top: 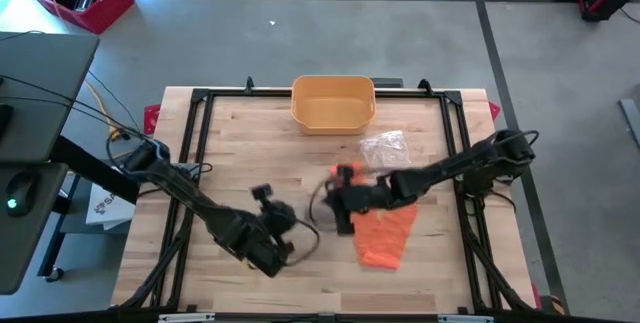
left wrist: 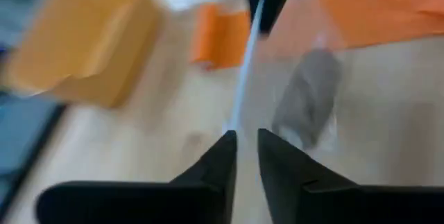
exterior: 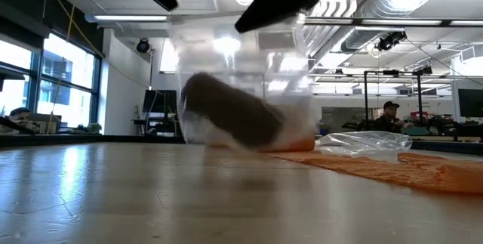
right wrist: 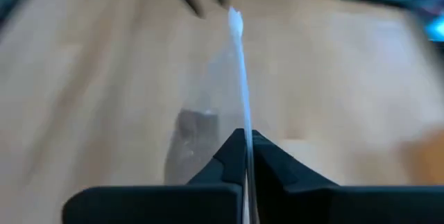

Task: Roll bandage
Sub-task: Put the bottom transparent zip bag with the rolled brown bandage into the yellow bin, then roll the orange bandage

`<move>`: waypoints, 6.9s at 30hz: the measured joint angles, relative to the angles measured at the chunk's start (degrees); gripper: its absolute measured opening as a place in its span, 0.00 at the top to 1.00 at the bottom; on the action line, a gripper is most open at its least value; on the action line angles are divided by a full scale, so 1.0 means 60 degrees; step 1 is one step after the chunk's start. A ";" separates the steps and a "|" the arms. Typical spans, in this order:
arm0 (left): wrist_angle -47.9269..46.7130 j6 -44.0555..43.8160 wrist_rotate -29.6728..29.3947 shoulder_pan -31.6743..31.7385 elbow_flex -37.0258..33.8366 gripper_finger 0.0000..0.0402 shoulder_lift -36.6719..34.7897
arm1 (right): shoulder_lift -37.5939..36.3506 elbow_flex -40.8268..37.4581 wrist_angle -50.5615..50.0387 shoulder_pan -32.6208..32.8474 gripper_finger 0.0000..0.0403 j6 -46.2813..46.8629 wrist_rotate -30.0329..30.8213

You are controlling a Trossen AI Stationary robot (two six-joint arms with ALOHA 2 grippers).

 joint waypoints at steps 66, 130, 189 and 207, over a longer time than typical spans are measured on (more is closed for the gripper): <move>0.6132 -0.4360 -0.3181 -0.0184 -0.5501 0.86 -0.0930 | -0.1965 0.1768 -0.4471 -0.2752 0.52 -0.0408 -0.3373; 1.6391 0.1335 0.4820 0.5857 -0.6026 0.65 0.2269 | -0.0770 -0.6729 0.5206 -0.3893 0.52 0.1265 -0.3776; 1.6830 0.3088 0.2145 0.4716 -0.6682 0.98 0.2306 | -0.2077 -0.0538 -0.3808 0.6290 1.00 0.6008 0.1049; 1.6821 0.2658 0.1931 0.3871 -0.6674 0.98 0.2306 | 0.1334 0.6902 -0.4602 0.9461 1.00 0.2730 0.2827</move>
